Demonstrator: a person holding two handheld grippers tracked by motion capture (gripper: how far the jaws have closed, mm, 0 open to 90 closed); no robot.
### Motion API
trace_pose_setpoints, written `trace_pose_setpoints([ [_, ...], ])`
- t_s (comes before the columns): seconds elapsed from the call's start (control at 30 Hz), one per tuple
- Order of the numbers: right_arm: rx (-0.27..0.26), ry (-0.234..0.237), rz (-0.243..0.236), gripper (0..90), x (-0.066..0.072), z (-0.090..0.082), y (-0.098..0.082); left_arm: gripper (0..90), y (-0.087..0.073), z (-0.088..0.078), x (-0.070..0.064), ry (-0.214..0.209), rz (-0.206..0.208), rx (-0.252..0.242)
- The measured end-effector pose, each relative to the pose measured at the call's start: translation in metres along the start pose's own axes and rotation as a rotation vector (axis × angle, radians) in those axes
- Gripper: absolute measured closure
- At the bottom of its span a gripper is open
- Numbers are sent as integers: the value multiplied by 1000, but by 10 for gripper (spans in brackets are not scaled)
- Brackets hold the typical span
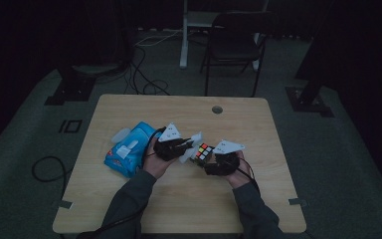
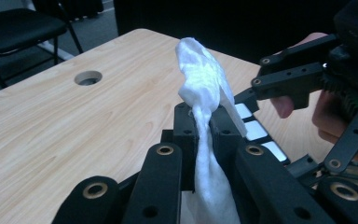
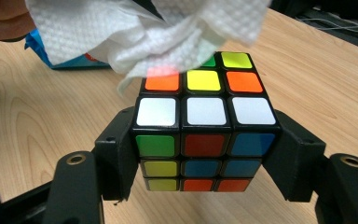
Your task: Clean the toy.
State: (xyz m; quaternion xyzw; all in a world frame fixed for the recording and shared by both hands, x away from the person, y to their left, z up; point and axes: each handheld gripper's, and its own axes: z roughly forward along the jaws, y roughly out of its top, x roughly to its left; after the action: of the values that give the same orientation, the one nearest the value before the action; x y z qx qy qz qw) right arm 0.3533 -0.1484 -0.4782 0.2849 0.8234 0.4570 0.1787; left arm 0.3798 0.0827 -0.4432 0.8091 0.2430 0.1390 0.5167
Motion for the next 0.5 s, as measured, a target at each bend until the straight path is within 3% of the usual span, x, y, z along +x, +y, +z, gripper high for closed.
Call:
trace_pose_setpoints([
  [0.5, -16, -30, 23, 346, -7, -7, -2, 853, -10, -13, 12, 42, -49, -15],
])
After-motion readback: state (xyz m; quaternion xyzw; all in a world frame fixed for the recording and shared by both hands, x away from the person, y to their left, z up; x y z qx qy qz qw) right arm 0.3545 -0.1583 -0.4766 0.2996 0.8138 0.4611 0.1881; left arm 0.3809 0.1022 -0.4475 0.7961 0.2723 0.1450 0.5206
